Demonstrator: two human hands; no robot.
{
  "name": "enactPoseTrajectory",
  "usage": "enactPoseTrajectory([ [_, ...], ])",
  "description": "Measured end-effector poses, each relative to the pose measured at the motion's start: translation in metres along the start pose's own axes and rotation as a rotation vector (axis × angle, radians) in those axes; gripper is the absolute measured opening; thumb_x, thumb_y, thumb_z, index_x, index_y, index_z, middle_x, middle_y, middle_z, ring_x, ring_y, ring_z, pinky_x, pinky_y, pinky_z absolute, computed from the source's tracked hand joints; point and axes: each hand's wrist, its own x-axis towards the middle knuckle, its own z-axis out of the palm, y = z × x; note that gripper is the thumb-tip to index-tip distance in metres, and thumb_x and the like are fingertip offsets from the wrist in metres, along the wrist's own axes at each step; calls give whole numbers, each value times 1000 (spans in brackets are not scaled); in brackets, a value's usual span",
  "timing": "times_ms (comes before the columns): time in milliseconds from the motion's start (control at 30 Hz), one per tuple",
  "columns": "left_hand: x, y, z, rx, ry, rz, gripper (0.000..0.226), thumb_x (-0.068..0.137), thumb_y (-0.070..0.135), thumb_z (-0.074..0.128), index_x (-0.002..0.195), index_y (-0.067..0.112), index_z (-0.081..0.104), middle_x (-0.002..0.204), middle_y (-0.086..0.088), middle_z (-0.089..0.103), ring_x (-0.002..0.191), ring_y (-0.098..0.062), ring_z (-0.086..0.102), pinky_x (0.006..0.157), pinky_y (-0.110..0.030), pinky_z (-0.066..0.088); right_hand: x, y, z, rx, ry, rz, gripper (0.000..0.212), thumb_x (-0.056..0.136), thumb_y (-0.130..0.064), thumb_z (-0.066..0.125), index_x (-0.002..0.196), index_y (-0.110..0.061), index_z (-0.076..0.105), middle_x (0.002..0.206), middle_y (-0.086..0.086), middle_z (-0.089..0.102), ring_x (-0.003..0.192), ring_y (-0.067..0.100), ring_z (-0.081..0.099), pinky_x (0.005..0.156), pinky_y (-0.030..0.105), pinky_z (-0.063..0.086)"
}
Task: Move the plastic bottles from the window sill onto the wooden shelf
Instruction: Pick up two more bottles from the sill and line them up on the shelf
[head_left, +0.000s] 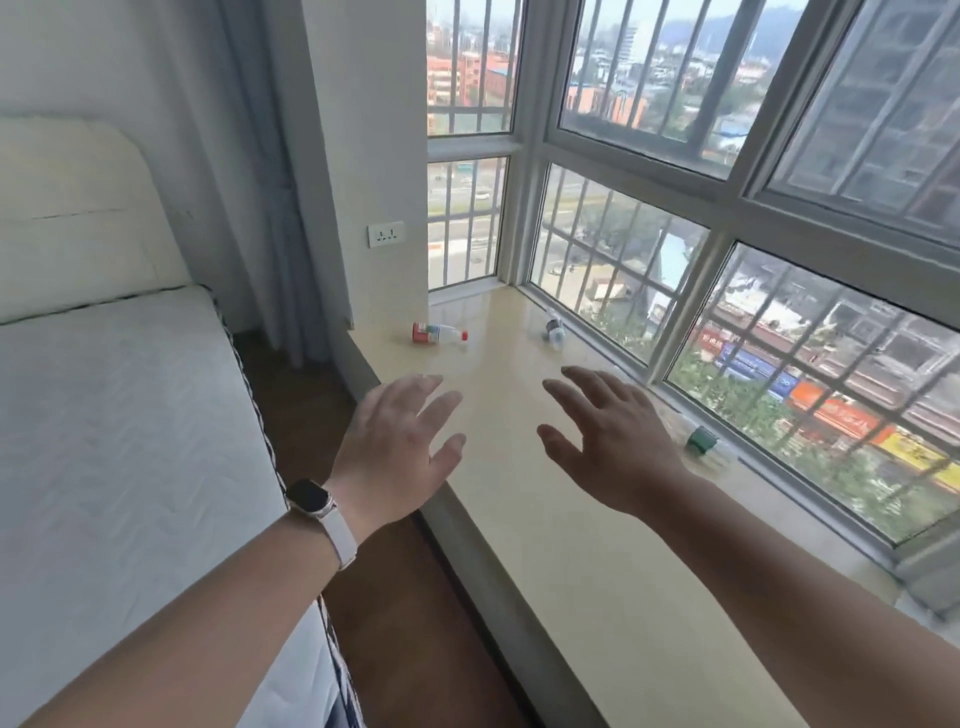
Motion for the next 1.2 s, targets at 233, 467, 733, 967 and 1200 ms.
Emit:
enactPoseTrajectory([
  [233,21,-34,19,13,-8,-46,44,90,43,51,124,18,62,129,-9,59,123,-30,51,104,-53,40,47,4,22,-10,-10,-59,60,92,-58,35,140,-24,49,145,4,49,132,30,44,106,45,35],
  [467,35,-79,55,42,-14,-157,44,90,42,49,123,16,63,127,-12,61,122,-32,52,101,-54,43,131,5,69,43,-58,-118,59,92,-57,36,141,-25,49,148,2,47,135,27,40,107,43,33],
  [733,110,-127,95,105,-99,-208,45,90,41,52,126,16,61,130,-12,59,125,-34,52,103,-53,41,227,29,119,134,-80,-192,59,91,-54,39,136,-21,54,143,8,52,129,33,47,104,47,38],
  [967,168,-141,126,133,-130,-198,43,90,40,54,126,17,60,131,-10,59,126,-31,50,105,-52,40,285,76,143,166,-62,-155,57,91,-52,40,132,-18,58,139,10,55,126,34,50,100,47,41],
  [1200,199,-182,123,158,-127,-218,47,90,43,51,130,18,58,134,-8,57,126,-31,51,105,-53,40,334,67,154,196,-49,-188,55,91,-52,39,129,-18,59,138,9,56,125,33,51,100,47,42],
])
